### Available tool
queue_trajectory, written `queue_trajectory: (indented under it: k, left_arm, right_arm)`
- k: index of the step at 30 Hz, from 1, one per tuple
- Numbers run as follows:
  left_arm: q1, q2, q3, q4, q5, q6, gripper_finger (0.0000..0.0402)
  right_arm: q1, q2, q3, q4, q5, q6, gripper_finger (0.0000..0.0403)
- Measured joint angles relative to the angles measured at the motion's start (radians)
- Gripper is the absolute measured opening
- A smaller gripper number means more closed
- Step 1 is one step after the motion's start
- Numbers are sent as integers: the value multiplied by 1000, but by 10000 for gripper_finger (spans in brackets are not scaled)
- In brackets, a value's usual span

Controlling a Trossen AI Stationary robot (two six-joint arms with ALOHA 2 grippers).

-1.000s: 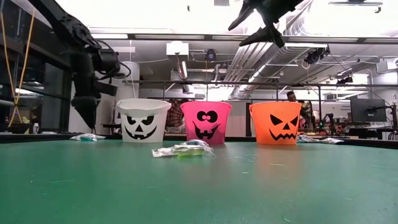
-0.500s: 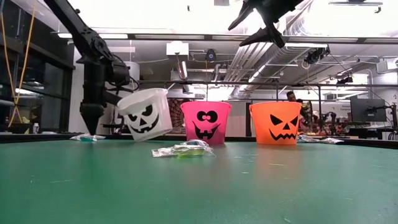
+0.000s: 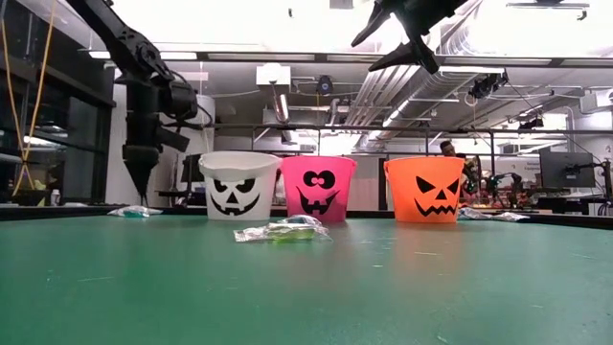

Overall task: Sort candy by brand, put in halloween buckets
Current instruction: Put the blue gummy into the orange bucket

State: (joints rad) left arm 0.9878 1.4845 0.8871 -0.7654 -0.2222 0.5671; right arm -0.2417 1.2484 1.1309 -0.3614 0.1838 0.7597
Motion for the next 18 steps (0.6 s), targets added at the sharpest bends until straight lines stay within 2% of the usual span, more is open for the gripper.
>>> queue_trajectory:
  k: [8,18]
  left_arm:
    - [-1,17,-7,-47,16,-16,209]
    - [-47,82,-6,-39,-73,-15,209]
  right_arm:
    - [0,0,0,0,0,0,243]
    - [0,0,0,0,0,0,243]
